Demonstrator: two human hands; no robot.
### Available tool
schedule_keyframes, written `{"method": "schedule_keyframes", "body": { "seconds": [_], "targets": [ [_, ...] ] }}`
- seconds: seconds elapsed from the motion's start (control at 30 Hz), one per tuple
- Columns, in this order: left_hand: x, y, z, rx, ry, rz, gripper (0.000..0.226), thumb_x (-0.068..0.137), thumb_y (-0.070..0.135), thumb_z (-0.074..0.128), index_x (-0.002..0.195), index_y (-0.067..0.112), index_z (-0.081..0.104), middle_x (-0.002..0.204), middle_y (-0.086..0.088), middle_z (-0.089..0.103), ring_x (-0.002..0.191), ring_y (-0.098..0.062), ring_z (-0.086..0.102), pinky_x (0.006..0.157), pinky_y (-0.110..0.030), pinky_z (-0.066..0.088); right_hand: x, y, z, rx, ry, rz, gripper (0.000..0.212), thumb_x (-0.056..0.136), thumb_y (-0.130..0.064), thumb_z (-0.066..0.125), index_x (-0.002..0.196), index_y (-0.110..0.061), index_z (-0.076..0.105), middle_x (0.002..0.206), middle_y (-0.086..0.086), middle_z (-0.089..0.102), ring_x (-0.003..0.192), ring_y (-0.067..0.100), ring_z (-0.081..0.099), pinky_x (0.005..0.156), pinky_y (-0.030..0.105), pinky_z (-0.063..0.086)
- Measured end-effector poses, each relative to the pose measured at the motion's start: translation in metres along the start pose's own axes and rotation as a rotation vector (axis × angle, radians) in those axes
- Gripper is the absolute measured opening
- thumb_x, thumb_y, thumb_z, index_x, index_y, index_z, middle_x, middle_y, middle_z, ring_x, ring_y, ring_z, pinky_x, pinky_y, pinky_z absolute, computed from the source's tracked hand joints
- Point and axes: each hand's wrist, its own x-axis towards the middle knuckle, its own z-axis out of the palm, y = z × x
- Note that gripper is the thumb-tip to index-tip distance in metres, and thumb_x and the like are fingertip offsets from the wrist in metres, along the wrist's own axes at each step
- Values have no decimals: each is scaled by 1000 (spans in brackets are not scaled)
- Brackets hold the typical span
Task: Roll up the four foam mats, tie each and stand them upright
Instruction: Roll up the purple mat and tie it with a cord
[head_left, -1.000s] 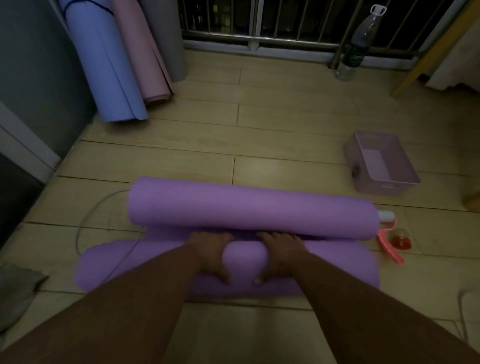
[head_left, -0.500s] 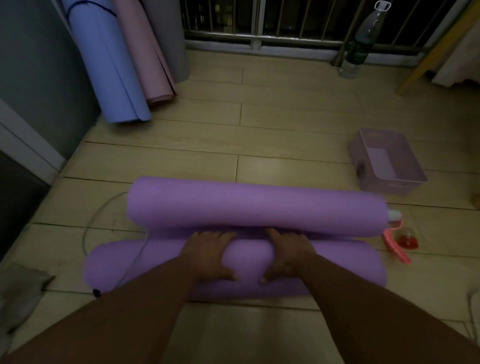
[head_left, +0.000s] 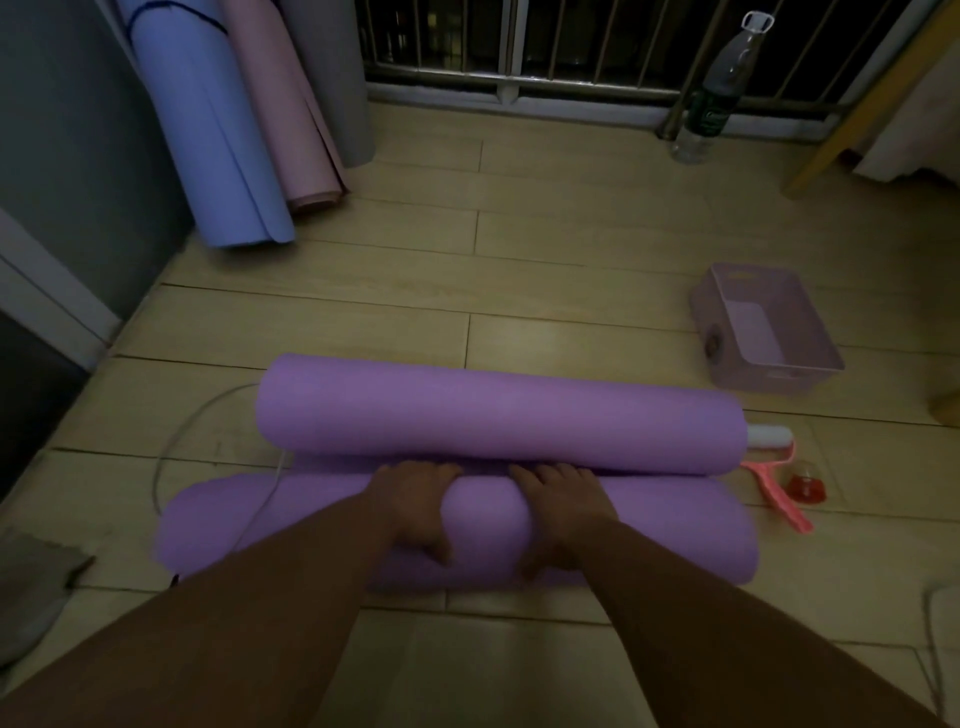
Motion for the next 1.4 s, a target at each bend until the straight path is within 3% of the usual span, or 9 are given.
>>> {"method": "schedule_keyframes", "body": {
  "seconds": [0.13, 0.23, 0.4, 0.57, 0.67, 0.83, 1.0, 1.17, 1.4],
  "targets": [
    [-9, -10, 13, 87, 65, 71, 134, 46, 89, 55, 156, 28, 8, 162, 2, 12, 147, -19, 16, 119, -44, 13, 8, -2, -16, 49, -69, 57, 90, 53, -60, 83, 130, -27, 48, 132, 3, 58, 120, 26, 54, 102, 37, 38],
    [-14, -8, 17, 147, 69, 105, 139, 39, 91, 39, 156, 27, 2, 163, 1, 8, 149, -19, 11, 119, -43, 7, 12, 7, -13, 195, -190, 68, 93, 46, -62, 87, 125, -23, 57, 130, 1, 61, 115, 23, 59, 97, 31, 46],
    [-12, 0, 20, 157, 33, 44, 127, 54, 76, 72, 154, 27, 12, 150, -2, 38, 133, -24, 41, 109, -39, 29, 2, -1, 6, 196, -120, 64, 118, 46, -66, 85, 146, -28, 34, 150, 4, 40, 135, 24, 40, 112, 35, 32],
    [-6, 2, 2, 94, 12, -32, 96, 52, 75, 74, 134, 36, 43, 135, 5, 57, 122, -21, 53, 102, -39, 34, -2, 2, -7, 181, -20, 22, 100, 63, -62, 79, 148, -33, 34, 152, -1, 39, 138, 23, 37, 115, 37, 27],
    [-3, -6, 0, -69, -15, -78, 94, 48, 79, 73, 131, 41, 47, 136, 11, 55, 124, -17, 51, 103, -39, 37, -2, 4, -12, 162, 46, -10, 96, 70, -66, 70, 151, -30, 31, 155, -2, 36, 140, 20, 34, 116, 35, 22],
    [-9, -10, 11, -67, 70, -34, 112, 45, 92, 47, 146, 49, 25, 149, 9, 37, 134, -21, 36, 108, -40, 29, 1, -1, -2, -8, -13, -34, 132, 47, -76, 76, 154, -31, 13, 151, 5, 33, 138, 27, 29, 115, 46, 18],
    [-22, -9, 20, 46, 143, 45, 126, 44, 92, 27, 154, 33, 14, 158, 6, 23, 140, -19, 30, 111, -36, 27, 4, -5, -7, 37, 27, 14, 125, 51, -71, 79, 152, -23, 22, 148, 4, 40, 134, 25, 37, 114, 40, 22],
    [-22, -5, 20, 112, 69, 11, 125, 54, 82, 64, 154, 27, 13, 155, -1, 28, 135, -25, 36, 110, -38, 30, 8, -2, -18, 105, 21, 8, 101, 52, -70, 79, 139, -31, 44, 140, 0, 53, 127, 24, 47, 107, 35, 29],
    [-1, -11, -14, -57, -5, 15, 99, 53, 64, 82, 140, 42, 40, 141, 10, 52, 126, -16, 50, 103, -33, 41, -3, 8, -16, -53, 19, -63, 130, 55, -64, 81, 156, -26, 10, 155, 4, 28, 140, 26, 27, 117, 43, 14]
  ]
}}
